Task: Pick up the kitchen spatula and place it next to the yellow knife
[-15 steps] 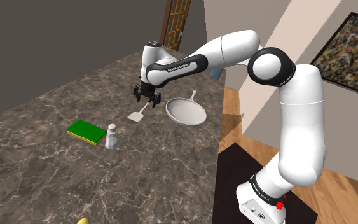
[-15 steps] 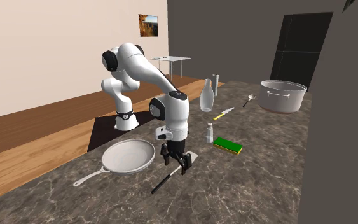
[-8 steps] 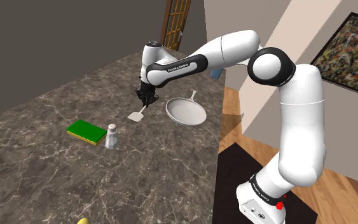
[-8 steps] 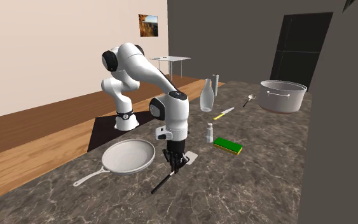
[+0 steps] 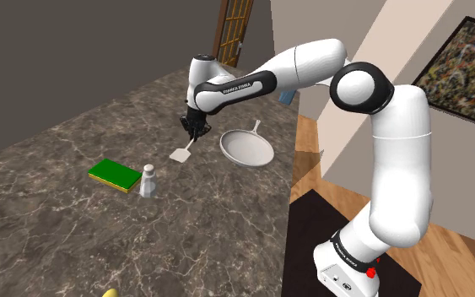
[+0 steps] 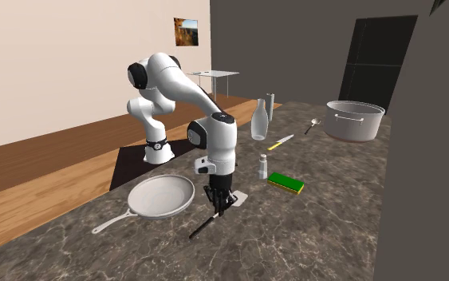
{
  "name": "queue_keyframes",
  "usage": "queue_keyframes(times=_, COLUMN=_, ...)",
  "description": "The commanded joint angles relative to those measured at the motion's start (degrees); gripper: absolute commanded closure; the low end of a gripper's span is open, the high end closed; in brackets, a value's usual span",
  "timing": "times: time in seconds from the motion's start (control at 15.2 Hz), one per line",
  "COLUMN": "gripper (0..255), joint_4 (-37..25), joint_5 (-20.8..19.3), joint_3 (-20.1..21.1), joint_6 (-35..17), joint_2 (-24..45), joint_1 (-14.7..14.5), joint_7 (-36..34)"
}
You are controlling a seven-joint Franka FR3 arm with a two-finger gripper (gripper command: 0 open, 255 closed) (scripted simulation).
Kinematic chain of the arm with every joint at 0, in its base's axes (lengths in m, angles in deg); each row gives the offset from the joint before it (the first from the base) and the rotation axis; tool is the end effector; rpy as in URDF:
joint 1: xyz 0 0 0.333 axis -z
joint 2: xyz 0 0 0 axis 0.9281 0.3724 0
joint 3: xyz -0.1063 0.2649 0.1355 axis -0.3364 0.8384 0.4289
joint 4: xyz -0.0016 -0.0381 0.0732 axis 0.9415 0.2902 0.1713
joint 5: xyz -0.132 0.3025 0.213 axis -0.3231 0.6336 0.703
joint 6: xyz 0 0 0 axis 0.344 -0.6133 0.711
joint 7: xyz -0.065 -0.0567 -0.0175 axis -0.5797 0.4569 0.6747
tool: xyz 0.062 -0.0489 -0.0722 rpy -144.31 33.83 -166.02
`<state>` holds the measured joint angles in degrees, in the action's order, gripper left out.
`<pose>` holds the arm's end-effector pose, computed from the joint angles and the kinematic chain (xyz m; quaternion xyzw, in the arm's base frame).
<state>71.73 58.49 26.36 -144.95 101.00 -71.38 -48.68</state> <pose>0.6698 0.1897 0.2720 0.8794 -0.4749 0.0294 0.0156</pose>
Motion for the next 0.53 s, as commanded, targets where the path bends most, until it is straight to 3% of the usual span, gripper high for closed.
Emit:
queue_keyframes(times=0.0, gripper=255, joint_4=-0.36, joint_5=0.28, joint_3=0.20, joint_6=1.05, joint_2=-0.72, joint_1=0.08, joint_7=0.22)
queue_keyframes(times=0.46, gripper=255, joint_4=-1.64, joint_5=1.30, joint_3=0.84, joint_6=4.95, joint_2=-3.42, joint_1=0.41, joint_7=1.03)
